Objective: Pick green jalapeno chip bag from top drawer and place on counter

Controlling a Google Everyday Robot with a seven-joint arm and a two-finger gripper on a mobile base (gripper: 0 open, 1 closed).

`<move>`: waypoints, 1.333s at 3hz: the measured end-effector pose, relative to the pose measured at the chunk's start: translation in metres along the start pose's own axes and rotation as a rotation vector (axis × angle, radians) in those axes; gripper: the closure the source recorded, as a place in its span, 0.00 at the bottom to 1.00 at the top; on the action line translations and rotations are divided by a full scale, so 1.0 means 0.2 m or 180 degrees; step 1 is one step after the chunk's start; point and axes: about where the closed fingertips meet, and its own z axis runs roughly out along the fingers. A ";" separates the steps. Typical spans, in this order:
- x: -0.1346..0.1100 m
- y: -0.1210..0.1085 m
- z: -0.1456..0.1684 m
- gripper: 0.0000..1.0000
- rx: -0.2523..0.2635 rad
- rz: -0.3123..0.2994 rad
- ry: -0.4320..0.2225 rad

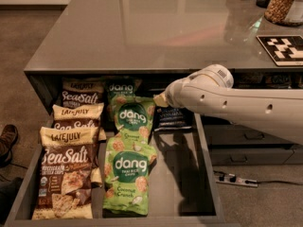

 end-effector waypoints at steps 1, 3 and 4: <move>0.00 0.00 0.00 0.00 0.0000 0.0000 0.0000; 0.13 -0.03 0.13 0.00 0.0001 0.0165 0.0237; 0.19 -0.04 0.19 0.18 -0.0010 0.0238 0.0367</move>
Offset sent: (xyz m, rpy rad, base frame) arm 0.0093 -0.0066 -0.0306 -0.0156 0.0627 -0.0408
